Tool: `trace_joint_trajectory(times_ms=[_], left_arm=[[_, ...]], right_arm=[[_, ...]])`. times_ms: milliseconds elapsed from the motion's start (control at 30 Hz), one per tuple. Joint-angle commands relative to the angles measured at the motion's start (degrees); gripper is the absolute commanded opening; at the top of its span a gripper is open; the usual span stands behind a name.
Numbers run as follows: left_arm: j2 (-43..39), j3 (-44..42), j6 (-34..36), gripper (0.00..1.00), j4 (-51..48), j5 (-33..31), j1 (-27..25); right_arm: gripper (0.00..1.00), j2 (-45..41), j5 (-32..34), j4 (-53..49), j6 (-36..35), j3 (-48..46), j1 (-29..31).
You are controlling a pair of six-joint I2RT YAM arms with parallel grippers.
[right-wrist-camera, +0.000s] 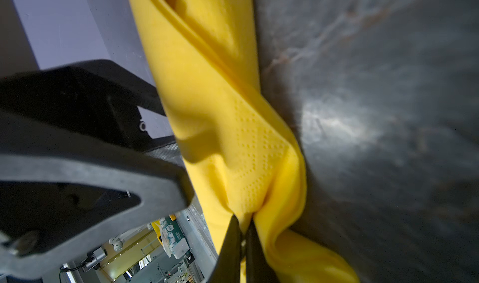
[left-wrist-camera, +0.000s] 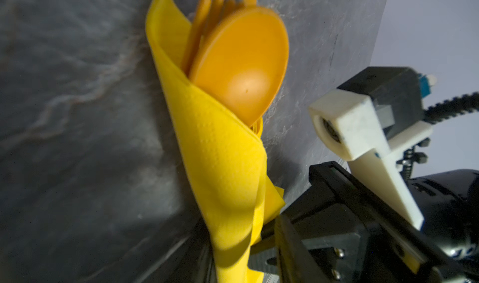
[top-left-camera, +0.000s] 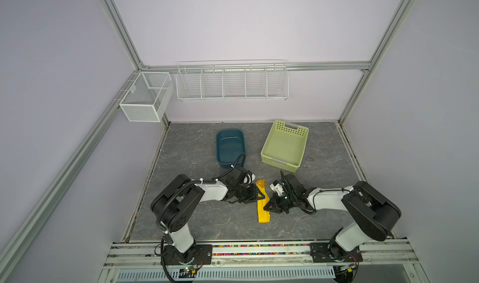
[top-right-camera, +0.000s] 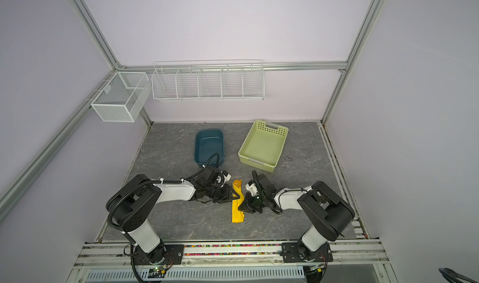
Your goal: Place the utensils on the paper napkin and roll it up
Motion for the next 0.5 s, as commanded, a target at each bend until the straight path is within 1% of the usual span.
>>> trace_joint_trajectory(times_ms=[0,467], left_arm=[[3.3,-1.6,0.6,0.36,-8.5,-5.1,-0.7],[2.6,-1.7,0.7,0.19,-8.5,-6.3,-0.7]], right_arm=[[0.06,1.6,2.2,-1.7,0.8,-1.6,-0.3],[0.08,1.5,2.3,-2.6,0.5,-1.4,-0.3]])
